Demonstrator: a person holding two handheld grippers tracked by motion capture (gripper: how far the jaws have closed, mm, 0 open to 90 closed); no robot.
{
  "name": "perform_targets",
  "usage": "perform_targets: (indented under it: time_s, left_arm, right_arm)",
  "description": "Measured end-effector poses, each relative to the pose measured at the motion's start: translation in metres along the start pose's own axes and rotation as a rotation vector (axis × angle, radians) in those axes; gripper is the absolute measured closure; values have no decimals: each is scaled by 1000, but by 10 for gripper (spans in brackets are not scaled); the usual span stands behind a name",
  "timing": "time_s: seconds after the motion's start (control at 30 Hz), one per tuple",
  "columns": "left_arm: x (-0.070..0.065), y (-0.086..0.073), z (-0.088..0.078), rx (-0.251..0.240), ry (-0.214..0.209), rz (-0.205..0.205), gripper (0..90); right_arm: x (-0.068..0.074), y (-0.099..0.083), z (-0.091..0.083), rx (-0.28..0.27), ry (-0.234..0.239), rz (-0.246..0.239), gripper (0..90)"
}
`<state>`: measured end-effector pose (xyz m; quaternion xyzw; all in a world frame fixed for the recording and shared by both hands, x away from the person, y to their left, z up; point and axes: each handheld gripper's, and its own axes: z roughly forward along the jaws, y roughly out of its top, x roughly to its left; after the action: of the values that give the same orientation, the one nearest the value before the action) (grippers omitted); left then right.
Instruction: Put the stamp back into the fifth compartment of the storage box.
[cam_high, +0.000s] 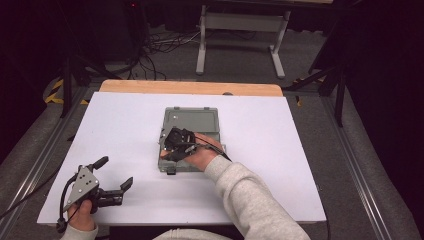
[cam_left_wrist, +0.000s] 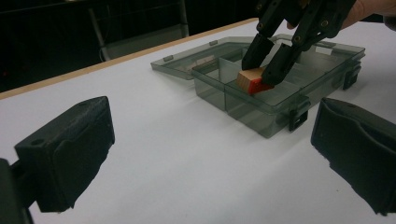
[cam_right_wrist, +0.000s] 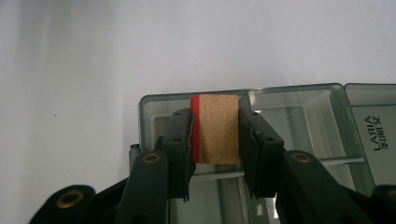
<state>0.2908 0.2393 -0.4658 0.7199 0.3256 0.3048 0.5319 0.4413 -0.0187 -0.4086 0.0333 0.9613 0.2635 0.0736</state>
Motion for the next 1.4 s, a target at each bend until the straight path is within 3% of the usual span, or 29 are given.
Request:
perform_targets:
  time_s: [1.4]
  left_arm:
    - [0,0,0,0,0,-1,6]
  right_arm:
    - [2,-1,16,61,42,-7,664]
